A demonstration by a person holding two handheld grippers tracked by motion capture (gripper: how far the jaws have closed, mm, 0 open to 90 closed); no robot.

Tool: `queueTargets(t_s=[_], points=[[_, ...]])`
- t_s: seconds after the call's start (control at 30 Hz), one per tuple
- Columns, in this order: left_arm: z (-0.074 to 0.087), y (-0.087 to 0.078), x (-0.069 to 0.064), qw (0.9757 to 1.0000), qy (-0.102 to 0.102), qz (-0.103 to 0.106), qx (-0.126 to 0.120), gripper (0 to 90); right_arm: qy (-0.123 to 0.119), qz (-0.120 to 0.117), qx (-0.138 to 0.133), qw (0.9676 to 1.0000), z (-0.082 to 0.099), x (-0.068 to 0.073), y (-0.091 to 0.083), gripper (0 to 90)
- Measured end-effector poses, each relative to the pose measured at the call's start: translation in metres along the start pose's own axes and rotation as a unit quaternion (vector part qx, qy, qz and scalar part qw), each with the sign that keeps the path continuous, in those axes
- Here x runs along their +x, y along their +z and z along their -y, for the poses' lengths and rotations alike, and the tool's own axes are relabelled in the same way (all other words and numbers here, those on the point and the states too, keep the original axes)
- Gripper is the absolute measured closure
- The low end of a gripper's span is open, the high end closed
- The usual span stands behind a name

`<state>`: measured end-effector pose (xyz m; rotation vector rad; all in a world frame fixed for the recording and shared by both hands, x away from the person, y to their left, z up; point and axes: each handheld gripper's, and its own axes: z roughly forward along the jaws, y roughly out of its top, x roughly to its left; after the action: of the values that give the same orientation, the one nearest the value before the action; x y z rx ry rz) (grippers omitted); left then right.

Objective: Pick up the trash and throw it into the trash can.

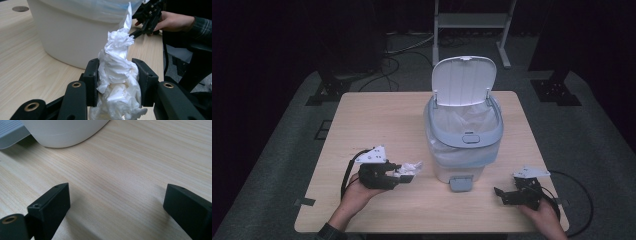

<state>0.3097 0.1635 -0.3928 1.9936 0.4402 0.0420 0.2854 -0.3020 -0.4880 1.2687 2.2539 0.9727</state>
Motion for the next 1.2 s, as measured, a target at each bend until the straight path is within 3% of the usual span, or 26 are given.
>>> queueTargets(t_s=[0.47,0.8,1.2], points=[[-0.020,-0.014,0.002,0.9995,-0.003,0.023,-0.022,59.2,0.000,0.000,0.000,1.0000,0.000,0.000,0.000,6.0],[-0.039,-0.023,0.007,0.9986,0.009,0.032,-0.041,59.2,0.000,0.000,0.000,1.0000,0.000,0.000,0.000,6.0],[-0.075,-0.029,0.009,0.9973,0.029,0.038,-0.056,59.2,0.000,0.000,0.000,1.0000,0.000,0.000,0.000,6.0]])
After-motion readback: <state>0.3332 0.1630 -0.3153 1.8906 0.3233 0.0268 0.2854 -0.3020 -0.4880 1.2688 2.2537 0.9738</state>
